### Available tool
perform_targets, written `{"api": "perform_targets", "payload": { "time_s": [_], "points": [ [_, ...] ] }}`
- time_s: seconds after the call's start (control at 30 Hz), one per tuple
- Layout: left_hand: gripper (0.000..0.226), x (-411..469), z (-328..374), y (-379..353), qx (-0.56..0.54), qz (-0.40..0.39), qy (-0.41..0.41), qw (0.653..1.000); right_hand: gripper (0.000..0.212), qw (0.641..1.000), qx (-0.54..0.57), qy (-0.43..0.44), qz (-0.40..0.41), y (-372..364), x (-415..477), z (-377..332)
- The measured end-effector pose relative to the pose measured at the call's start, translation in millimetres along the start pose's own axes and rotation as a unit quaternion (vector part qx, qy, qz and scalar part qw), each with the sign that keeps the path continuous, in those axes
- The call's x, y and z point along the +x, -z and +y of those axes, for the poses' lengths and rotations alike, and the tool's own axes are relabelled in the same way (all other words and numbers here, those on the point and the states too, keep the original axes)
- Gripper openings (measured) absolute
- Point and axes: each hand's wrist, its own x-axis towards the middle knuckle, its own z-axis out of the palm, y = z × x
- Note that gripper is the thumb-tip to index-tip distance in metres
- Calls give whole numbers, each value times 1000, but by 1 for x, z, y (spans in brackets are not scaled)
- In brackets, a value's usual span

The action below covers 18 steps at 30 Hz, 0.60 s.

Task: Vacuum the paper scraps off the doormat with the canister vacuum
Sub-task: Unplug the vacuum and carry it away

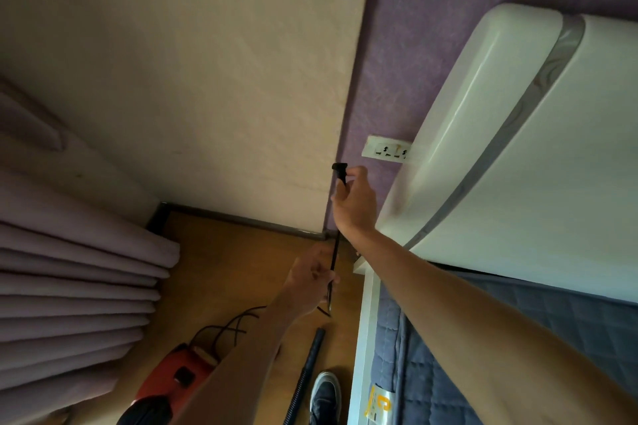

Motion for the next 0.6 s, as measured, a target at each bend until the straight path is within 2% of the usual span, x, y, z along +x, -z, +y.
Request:
{"api": "perform_targets", "payload": {
  "time_s": [0.13, 0.5, 0.6],
  "points": [
    [21, -12, -4, 18, -12, 47, 11, 999, 18, 997, 27, 55, -47, -5, -3, -21],
    [21, -66, -30, 85, -44, 129, -39, 990, 18, 968, 43, 186, -165, -54, -56, -108],
    [31, -79, -48, 100, -76, 164, -25, 983, 19, 958, 45, 211, -191, -73, -80, -125]
  ]
}}
